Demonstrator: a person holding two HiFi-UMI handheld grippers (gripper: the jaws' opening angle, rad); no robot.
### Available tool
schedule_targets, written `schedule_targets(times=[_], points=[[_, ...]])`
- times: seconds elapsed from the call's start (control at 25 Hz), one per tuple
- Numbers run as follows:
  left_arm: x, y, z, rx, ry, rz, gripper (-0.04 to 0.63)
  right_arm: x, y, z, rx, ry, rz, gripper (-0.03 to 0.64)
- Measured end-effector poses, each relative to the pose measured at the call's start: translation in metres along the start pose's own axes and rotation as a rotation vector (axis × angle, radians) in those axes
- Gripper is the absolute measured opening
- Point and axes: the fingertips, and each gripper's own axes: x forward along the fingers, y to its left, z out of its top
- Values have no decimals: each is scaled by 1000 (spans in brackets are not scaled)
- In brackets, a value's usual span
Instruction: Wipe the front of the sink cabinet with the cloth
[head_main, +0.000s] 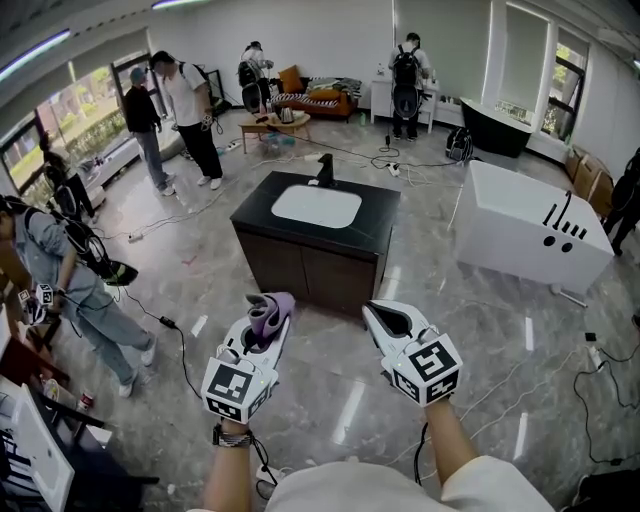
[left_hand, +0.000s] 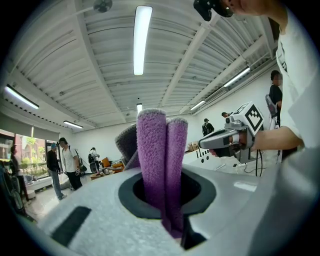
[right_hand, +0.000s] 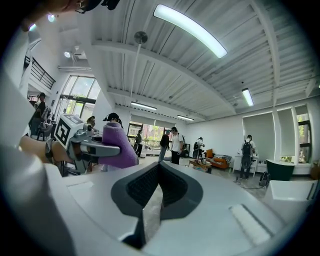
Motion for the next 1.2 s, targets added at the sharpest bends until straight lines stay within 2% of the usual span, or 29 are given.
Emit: schedule_targets(times=[0.28, 0.52, 0.76, 1.04, 1.2], points=[[12, -21, -3, -12, 28, 8, 48, -6, -25, -8, 38, -11, 1, 6], [28, -9, -12, -19, 46, 26, 48, 8, -40, -20, 54, -9, 20, 5], [48, 21, -24, -36, 42, 31, 48, 39, -52, -28, 56, 10, 20, 6], [76, 83, -36, -53, 31, 28, 49, 95, -62, -21, 38, 21, 3, 6], [91, 114, -42, -49, 26, 9, 49, 128, -73, -14, 61, 6, -35, 6]])
